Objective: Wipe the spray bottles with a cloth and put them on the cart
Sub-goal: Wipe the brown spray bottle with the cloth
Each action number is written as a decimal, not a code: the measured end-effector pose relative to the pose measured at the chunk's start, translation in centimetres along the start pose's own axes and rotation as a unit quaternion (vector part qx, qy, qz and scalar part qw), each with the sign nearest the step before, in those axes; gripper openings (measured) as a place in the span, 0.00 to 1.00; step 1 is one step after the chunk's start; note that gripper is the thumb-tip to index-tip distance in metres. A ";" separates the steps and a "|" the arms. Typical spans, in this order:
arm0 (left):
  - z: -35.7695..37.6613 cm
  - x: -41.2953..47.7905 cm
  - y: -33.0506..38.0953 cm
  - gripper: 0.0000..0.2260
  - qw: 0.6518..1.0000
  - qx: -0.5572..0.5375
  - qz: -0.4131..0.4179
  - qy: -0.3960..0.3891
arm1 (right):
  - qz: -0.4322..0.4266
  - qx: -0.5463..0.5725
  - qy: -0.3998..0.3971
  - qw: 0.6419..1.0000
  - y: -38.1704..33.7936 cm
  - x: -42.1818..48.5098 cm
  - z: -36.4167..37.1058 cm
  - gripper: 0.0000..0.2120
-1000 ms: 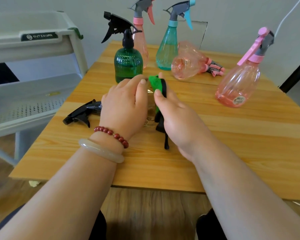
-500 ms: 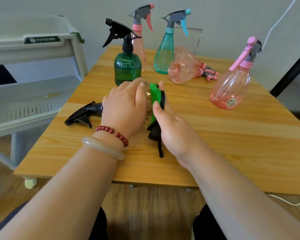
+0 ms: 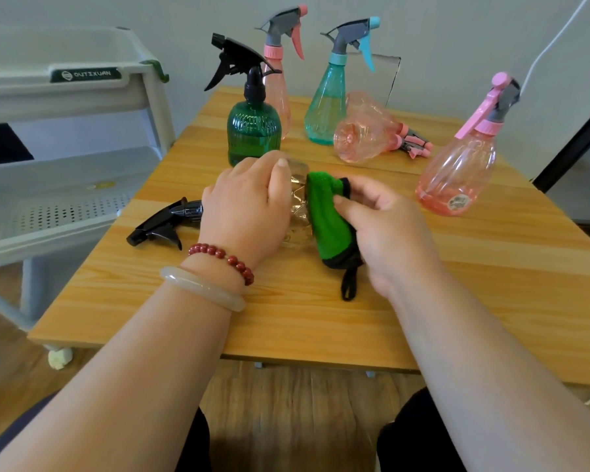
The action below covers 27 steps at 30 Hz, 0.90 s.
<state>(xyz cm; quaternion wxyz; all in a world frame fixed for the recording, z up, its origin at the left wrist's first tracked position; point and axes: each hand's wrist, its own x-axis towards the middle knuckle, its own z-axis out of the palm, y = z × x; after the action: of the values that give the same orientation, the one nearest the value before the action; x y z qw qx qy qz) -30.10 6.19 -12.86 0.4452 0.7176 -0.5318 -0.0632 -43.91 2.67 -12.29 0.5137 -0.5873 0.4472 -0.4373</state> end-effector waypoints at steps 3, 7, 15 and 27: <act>0.0 -0.1 0.0 0.18 1.000 -0.002 0.001 0.002 | 0.037 0.058 -0.005 0.998 0.6 1.3 0.3 0.13; 0.0 0.0 0.0 0.17 1.000 0.006 -0.003 -0.001 | 0.054 0.094 -0.047 0.993 1.1 0.4 0.6 0.08; 0.0 -0.1 -0.1 0.20 1.000 0.005 0.015 0.001 | -0.039 0.000 0.032 0.999 -0.8 2.7 2.3 0.10; -0.1 0.0 0.2 0.20 1.000 0.007 0.017 -0.008 | -0.027 -0.010 0.018 0.999 -1.5 3.1 2.6 0.11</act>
<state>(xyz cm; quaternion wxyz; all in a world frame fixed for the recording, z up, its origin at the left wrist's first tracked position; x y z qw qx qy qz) -30.16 6.22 -12.67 0.4370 0.7112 -0.5477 -0.0577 -40.64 0.32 -10.91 0.4877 -0.5965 0.4444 -0.4569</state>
